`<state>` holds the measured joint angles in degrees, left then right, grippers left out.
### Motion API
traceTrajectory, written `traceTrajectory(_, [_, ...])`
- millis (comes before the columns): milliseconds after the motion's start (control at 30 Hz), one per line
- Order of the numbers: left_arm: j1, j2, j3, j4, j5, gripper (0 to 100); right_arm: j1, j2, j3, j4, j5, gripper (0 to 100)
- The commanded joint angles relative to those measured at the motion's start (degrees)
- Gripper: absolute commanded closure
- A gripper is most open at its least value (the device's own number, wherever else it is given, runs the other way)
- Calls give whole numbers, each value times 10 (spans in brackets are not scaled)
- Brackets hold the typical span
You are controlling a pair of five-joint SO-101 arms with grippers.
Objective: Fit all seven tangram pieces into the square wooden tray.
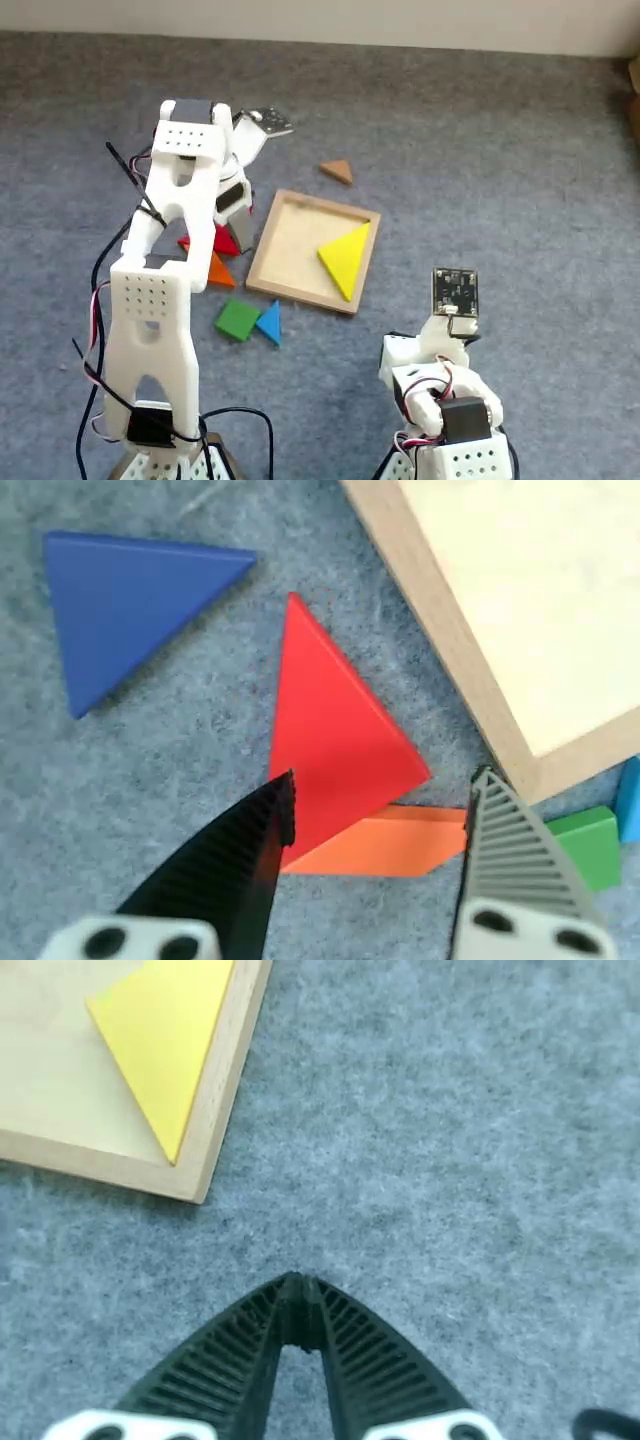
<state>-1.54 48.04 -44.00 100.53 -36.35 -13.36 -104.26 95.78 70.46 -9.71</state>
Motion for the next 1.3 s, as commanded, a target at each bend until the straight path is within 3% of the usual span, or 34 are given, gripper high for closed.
traceTrajectory(0, [-3,-4,-2,-24,-6,720,10,-10,67,-15,4,994])
traceTrajectory(200, [-11,66,-7,-42,-7,719,10,-10,67,-15,4,994])
traceTrajectory(533, [-15,74,-22,-39,-7,723,10,-10,67,-15,4,994])
traceTrajectory(767, [-22,71,-24,-47,-7,828,10,-10,67,-15,4,994])
traceTrajectory(1267, [-53,-43,-60,3,-18,723,11,-10,67,-15,4,994])
